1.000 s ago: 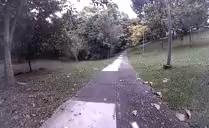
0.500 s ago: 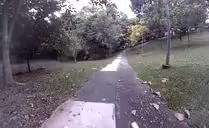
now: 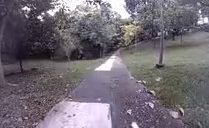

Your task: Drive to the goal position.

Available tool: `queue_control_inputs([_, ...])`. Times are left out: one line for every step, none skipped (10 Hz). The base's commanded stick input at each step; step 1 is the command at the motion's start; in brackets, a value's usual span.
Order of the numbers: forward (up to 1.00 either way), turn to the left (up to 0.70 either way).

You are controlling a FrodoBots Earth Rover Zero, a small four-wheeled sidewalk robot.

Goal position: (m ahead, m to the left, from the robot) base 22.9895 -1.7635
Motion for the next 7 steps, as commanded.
queue_control_inputs([0.70,-0.13])
queue_control_inputs([0.70,-0.13])
queue_control_inputs([0.70,-0.13])
queue_control_inputs([0.70,-0.13])
queue_control_inputs([0.70,-0.13])
queue_control_inputs([0.70,-0.13])
queue_control_inputs([0.70,-0.13])
